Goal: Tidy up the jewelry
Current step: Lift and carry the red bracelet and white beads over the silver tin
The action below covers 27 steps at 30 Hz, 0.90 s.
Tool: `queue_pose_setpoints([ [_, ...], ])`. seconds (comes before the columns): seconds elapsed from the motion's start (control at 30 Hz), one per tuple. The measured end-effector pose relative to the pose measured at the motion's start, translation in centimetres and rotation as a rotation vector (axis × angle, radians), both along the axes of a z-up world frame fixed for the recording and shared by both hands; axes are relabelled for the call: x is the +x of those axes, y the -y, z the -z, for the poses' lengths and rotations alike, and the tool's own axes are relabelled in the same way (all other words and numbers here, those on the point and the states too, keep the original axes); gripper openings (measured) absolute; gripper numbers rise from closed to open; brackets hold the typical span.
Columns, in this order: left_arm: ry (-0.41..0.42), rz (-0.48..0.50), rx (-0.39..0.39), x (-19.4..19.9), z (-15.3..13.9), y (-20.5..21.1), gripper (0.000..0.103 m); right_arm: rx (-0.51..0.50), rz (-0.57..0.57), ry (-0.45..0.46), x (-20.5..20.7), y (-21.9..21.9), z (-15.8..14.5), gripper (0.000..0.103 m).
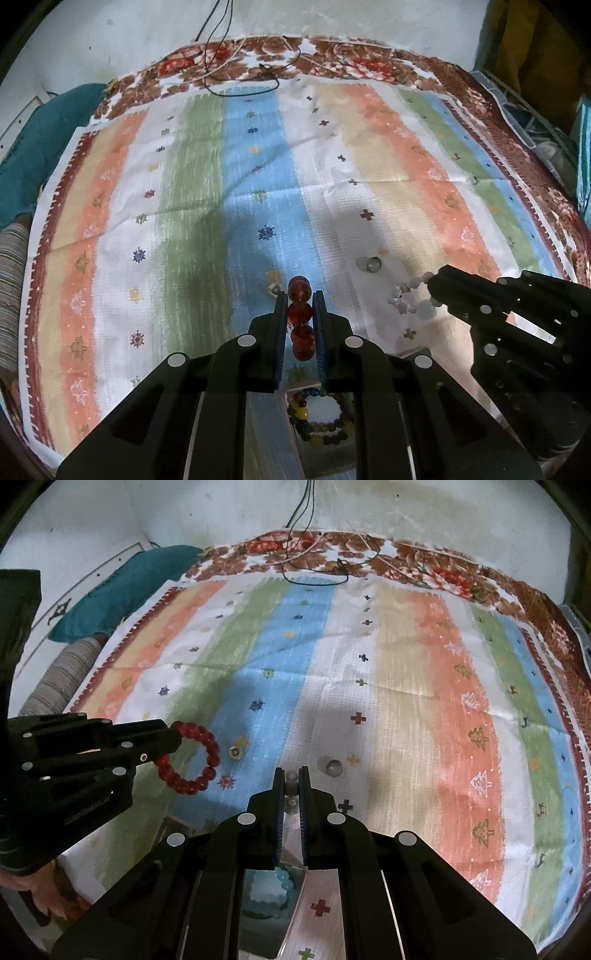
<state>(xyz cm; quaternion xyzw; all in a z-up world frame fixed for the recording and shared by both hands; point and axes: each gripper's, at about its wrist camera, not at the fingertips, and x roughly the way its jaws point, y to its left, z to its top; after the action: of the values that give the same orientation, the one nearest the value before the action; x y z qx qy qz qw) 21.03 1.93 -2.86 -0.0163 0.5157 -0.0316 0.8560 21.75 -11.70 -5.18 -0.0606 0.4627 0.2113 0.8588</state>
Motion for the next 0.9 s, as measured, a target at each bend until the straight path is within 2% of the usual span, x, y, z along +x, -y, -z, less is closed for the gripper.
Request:
queue_pose_setpoints([
  [0.27,0.043,0.021,-0.012,-1.8,-1.5,0.8,0.013,-0.001,-0.003,0.046,-1.6,0.5,-0.8,0.008],
  [0.6,0.087,0.033,-0.023,-4.0,-2.8,1.4,0.013,0.059,-0.030,0.103,-3.6,1.1,-2.4,0.008],
  [0.9,0.121,0.031,-0.043,-5.9,-3.7,1.3,0.013,0.073,-0.050,0.155,-5.4,1.3,-3.0,0.008],
])
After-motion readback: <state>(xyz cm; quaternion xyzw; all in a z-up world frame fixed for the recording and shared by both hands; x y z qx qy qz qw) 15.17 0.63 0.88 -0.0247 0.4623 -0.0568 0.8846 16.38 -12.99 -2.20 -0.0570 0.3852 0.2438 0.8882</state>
